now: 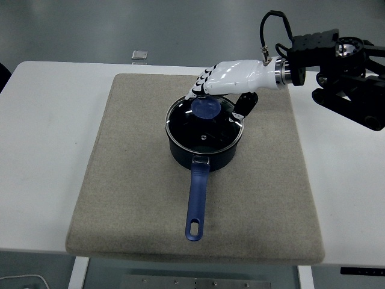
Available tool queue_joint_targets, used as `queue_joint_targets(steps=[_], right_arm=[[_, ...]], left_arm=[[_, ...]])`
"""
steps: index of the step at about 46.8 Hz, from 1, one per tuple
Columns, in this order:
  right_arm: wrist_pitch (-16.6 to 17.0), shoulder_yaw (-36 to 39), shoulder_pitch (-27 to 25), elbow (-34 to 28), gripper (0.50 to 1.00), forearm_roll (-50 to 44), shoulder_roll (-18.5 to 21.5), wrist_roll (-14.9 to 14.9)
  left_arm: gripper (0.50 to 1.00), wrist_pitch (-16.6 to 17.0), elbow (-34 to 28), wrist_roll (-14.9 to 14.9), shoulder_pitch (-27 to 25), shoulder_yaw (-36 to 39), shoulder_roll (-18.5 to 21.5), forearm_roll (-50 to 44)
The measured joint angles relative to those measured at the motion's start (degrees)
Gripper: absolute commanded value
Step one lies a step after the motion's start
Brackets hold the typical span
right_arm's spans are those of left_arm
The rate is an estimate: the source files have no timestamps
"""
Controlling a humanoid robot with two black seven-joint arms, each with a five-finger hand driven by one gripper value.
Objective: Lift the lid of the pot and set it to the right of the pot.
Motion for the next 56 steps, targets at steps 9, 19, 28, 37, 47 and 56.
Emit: queue_joint_targets(steps=[9,19,28,37,47,56], right_arm=[[0.06,-0.10,0.22,0.01,0.913,0.07,-0.03,0.00],[0.09,-0.49,-0.20,0.01,0.913,0.09,0.12,0.00],[0.00,-1.14,-0.34,0.00,0.913,0.11,0.12,0.02],[-0.05,-1.21,-0.56,-0.01,0.913,0.12,0.12,0.01],[-0.01,-1.39,-0.34,0.02,0.913,0.08,0.09,0.00],[-0.02,-1.79,-0.43,0.17,0.913,0.09,0.08,-0.01]], left_arm=[[1.000,0.00,0.00,0.00,0.00,0.00,0.00,0.00],[1.000,0.00,0.00,0.00,0.00,0.00,0.00,0.00],[1.000,0.00,0.00,0.00,0.00,0.00,0.00,0.00],[1.000,0.00,0.00,0.00,0.00,0.00,0.00,0.00],[1.000,0.00,0.00,0.00,0.00,0.00,0.00,0.00],[1.000,0.00,0.00,0.00,0.00,0.00,0.00,0.00]])
